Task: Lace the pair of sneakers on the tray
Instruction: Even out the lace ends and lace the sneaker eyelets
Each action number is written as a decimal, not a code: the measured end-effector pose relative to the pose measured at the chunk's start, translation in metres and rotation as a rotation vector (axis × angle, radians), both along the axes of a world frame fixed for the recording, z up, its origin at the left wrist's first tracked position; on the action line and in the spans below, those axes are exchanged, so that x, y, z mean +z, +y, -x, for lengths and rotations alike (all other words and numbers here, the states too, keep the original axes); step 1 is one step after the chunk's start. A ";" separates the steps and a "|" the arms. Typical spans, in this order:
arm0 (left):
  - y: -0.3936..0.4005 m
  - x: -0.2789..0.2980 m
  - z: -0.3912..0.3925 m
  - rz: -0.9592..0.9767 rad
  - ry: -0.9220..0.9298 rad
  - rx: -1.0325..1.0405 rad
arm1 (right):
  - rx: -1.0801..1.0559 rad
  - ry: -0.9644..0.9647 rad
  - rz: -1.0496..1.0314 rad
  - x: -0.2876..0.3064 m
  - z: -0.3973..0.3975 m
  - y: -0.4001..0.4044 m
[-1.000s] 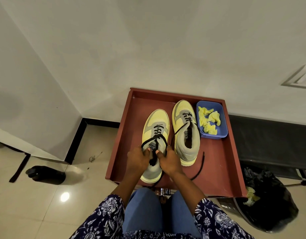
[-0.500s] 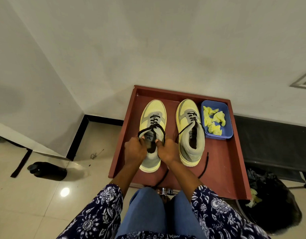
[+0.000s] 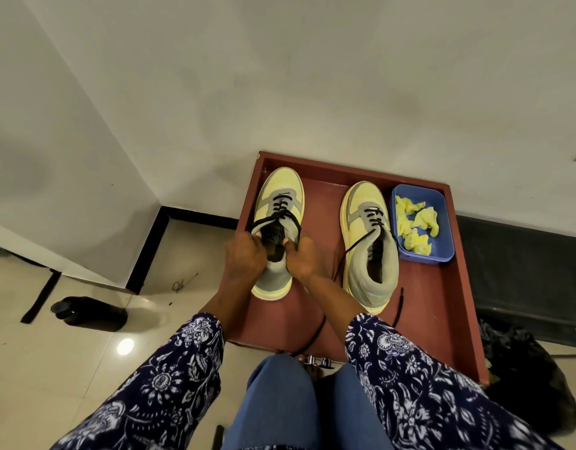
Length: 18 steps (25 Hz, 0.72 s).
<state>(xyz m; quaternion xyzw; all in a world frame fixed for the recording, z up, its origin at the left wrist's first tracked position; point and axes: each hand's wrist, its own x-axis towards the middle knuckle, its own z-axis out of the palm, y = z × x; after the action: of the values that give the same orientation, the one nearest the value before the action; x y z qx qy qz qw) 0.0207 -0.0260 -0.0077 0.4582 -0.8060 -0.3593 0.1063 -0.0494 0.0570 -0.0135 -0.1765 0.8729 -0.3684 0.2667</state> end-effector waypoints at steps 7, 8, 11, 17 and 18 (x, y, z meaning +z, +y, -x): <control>-0.003 -0.003 0.004 0.002 0.004 0.014 | 0.027 0.047 -0.010 -0.006 0.004 -0.004; -0.003 -0.004 0.004 -0.002 0.005 0.016 | 0.028 0.045 -0.010 -0.005 0.004 -0.003; -0.004 -0.001 0.005 -0.039 -0.014 0.001 | 0.031 0.028 0.001 -0.002 0.002 -0.002; -0.003 0.010 0.005 -0.120 -0.074 -0.030 | 0.044 -0.068 0.021 0.006 0.000 0.002; -0.001 0.012 0.004 -0.117 -0.071 -0.038 | 0.046 -0.086 0.024 0.008 -0.001 0.004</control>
<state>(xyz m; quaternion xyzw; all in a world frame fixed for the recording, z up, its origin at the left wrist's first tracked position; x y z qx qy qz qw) 0.0169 -0.0274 0.0038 0.4608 -0.7955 -0.3911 0.0437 -0.0483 0.0610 -0.0057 -0.1836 0.8520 -0.3797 0.3103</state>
